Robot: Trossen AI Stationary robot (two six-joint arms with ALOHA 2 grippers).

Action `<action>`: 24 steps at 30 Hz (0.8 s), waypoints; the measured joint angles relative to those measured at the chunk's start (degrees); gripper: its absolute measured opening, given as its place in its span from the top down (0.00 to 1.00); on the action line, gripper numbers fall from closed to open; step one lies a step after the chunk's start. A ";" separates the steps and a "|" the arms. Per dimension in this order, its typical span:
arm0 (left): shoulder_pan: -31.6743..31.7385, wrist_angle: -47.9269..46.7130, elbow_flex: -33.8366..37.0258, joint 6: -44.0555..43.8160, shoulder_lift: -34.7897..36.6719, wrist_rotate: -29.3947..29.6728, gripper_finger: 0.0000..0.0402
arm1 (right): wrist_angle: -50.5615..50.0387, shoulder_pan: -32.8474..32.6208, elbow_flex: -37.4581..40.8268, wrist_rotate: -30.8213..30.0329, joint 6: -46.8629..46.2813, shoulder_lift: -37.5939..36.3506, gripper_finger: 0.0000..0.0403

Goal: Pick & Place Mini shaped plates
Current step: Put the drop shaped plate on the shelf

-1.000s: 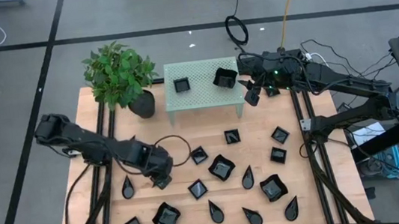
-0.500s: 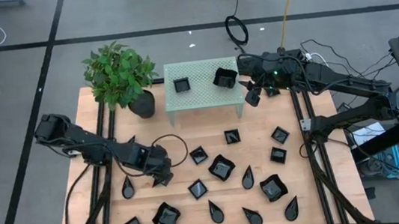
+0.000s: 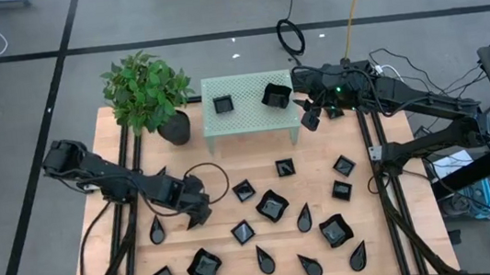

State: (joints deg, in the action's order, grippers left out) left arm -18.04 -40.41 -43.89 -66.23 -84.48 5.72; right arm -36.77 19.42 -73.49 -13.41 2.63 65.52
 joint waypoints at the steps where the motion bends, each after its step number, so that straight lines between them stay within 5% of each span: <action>1: 0.00 0.00 0.19 -0.19 -0.44 -0.62 0.77 | -0.01 0.00 0.00 0.00 0.00 0.00 0.65; 6: -0.54 1.09 0.45 0.10 -3.63 -6.15 0.77 | -0.02 -0.02 0.00 0.00 0.00 0.02 0.65; 17: -0.83 4.07 0.21 0.36 -7.09 -6.60 0.78 | 0.02 -0.01 0.01 0.00 1.16 0.02 0.65; 24: -0.57 5.26 0.51 0.00 -4.01 -7.19 0.98 | 0.02 -0.02 0.01 0.00 1.27 0.02 0.65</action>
State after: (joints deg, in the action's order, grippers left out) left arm -18.61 -35.16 -43.38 -66.23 -88.49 -1.47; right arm -36.75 19.40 -73.49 -13.41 3.90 65.54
